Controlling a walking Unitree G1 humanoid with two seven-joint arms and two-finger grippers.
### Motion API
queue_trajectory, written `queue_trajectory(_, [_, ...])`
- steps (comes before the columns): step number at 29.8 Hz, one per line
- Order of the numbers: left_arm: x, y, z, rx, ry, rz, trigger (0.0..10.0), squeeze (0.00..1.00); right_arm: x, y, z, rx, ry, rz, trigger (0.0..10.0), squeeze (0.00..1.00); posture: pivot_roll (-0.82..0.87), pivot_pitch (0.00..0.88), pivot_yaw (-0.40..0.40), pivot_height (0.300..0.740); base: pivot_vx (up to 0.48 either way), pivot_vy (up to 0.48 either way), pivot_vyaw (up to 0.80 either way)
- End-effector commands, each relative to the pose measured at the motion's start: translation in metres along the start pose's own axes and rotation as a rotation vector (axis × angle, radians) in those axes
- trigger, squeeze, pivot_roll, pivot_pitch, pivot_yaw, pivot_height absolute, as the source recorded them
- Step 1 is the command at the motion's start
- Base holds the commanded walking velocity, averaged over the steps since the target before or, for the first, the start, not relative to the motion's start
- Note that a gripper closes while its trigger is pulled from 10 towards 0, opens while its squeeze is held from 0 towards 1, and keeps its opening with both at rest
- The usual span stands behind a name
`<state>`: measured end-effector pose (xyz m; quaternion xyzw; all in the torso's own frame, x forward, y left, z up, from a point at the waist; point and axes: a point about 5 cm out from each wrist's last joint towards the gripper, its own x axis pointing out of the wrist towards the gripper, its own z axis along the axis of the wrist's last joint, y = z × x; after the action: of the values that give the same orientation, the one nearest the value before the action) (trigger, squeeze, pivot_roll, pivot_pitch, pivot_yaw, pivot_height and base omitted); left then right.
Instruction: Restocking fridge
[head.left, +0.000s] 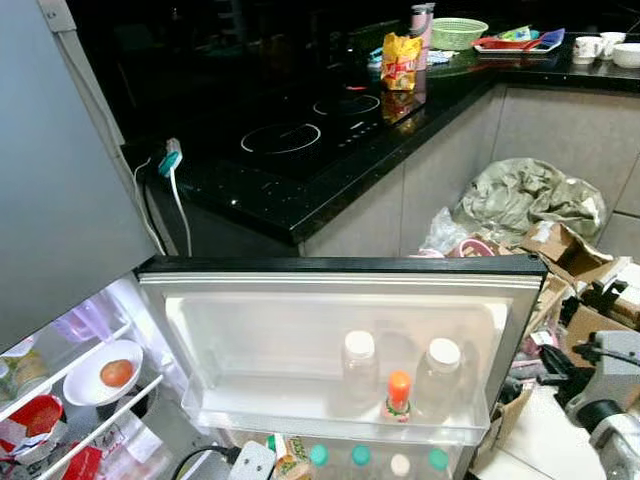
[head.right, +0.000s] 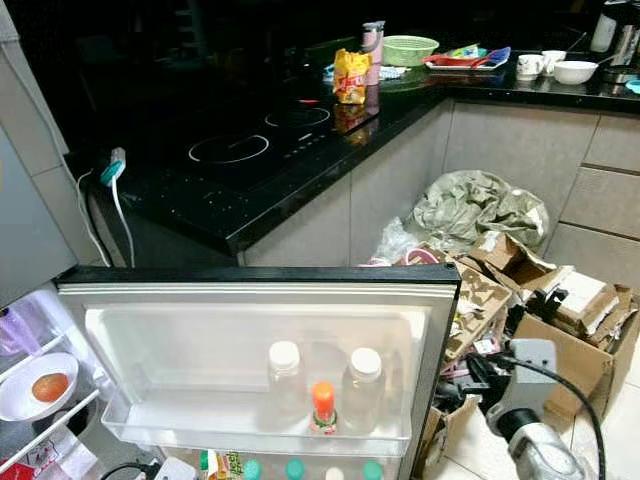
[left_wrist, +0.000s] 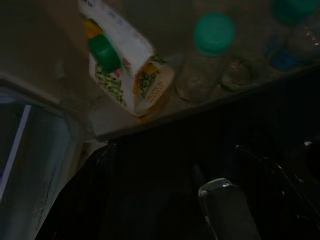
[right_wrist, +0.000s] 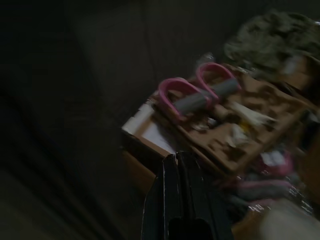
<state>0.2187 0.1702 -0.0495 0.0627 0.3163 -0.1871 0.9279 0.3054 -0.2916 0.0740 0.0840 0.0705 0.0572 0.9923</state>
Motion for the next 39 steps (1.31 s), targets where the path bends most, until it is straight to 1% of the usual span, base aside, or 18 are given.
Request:
queue_trajectory(1, [-0.002,0.010,-0.001,-0.038,-0.001,0.058,10.0,0.00,-0.001,0.008,-0.010,0.005,0.023,0.056,10.0,0.00,-0.04,0.126,0.049,0.740,0.000,0.000,0.00])
queue_trajectory(3, [-0.003,0.024,0.006,-0.089,-0.025,0.143,10.0,0.00,-0.002,0.023,-0.025,0.007,0.070,0.155,10.0,0.00,-0.03,0.127,0.034,0.740,0.000,0.000,0.00])
queue_trajectory(5, [-0.003,0.031,0.010,-0.107,-0.029,0.174,10.0,0.00,-0.005,0.036,-0.041,-0.013,0.136,0.252,10.0,0.00,-0.03,0.127,0.022,0.740,0.000,0.000,0.00])
queue_trajectory(10, [-0.003,0.032,0.008,-0.125,-0.015,0.182,10.0,0.00,-0.014,0.052,-0.062,-0.067,0.225,0.386,10.0,0.00,-0.02,0.132,0.002,0.740,0.000,0.000,0.00])
queue_trajectory(15, [-0.005,0.028,0.001,-0.141,-0.006,0.184,10.0,0.00,-0.020,0.052,-0.067,-0.065,0.242,0.423,10.0,0.00,-0.02,0.131,-0.003,0.740,0.000,0.000,0.00])
queue_trajectory(22, [-0.009,0.021,-0.011,-0.137,0.023,0.158,10.0,0.00,-0.032,0.042,-0.072,-0.035,0.246,0.411,10.0,0.00,-0.02,0.125,-0.004,0.740,0.000,0.000,0.00])
queue_trajectory(24, [-0.010,0.018,-0.017,-0.105,0.053,0.133,10.0,0.00,-0.038,0.036,-0.078,-0.049,0.281,0.355,10.0,0.00,-0.03,0.120,0.000,0.740,0.000,0.000,0.00])
queue_trajectory(25, [-0.011,0.015,-0.020,-0.071,0.067,0.106,10.0,0.00,-0.042,0.029,-0.084,-0.080,0.331,0.277,10.0,0.00,-0.02,0.119,-0.001,0.740,0.000,0.000,0.00])
queue_trajectory(26, [-0.011,0.015,-0.020,-0.071,0.067,0.106,10.0,0.00,-0.042,0.029,-0.084,-0.080,0.331,0.277,10.0,0.00,-0.02,0.119,-0.001,0.740,0.000,0.000,0.00])
queue_trajectory(27, [-0.012,0.011,-0.022,-0.033,0.080,0.063,10.0,0.00,-0.049,0.019,-0.092,-0.090,0.395,0.156,10.0,0.00,-0.02,0.116,0.001,0.740,0.000,0.000,0.00])
queue_trajectory(28, [-0.012,0.011,-0.022,-0.033,0.080,0.063,10.0,0.00,-0.049,0.019,-0.092,-0.090,0.395,0.156,10.0,0.00,-0.02,0.116,0.001,0.740,0.000,0.000,0.00])
queue_trajectory(29, [-0.011,0.009,-0.022,-0.033,0.078,0.050,10.0,0.00,-0.052,0.014,-0.096,-0.092,0.420,0.082,10.0,0.00,-0.02,0.116,0.001,0.740,0.000,0.000,0.00])
queue_trajectory(30, [-0.010,0.009,-0.020,-0.046,0.074,0.050,10.0,0.00,-0.058,0.006,-0.102,-0.053,0.436,-0.045,10.0,0.00,-0.02,0.112,0.003,0.740,0.000,0.000,0.00])
queue_trajectory(34, [-0.010,0.010,-0.020,-0.049,0.078,0.054,10.0,0.00,-0.061,0.004,-0.105,-0.035,0.444,-0.097,10.0,0.00,-0.02,0.111,0.003,0.740,0.000,0.000,0.00])
queue_trajectory(35, [-0.009,0.010,-0.020,-0.048,0.086,0.059,10.0,0.00,-0.065,0.002,-0.109,-0.012,0.459,-0.145,10.0,0.00,-0.02,0.109,0.005,0.740,0.000,0.000,0.00])
queue_trajectory(37, [-0.009,0.011,-0.022,-0.060,0.105,0.092,10.0,0.00,-0.077,0.001,-0.122,-0.007,0.518,-0.219,10.0,0.00,-0.02,0.104,0.012,0.740,0.000,0.000,0.00])
queue_trajectory(38, [-0.009,0.012,-0.025,-0.055,0.140,0.111,10.0,0.00,-0.090,0.005,-0.139,-0.073,0.619,-0.223,10.0,0.00,-0.02,0.104,0.014,0.740,0.000,0.000,0.00])
queue_trajectory(39, [-0.009,0.012,-0.025,-0.055,0.140,0.111,10.0,0.00,-0.090,0.005,-0.139,-0.073,0.619,-0.223,10.0,0.00,-0.02,0.104,0.014,0.740,0.000,0.000,0.00])
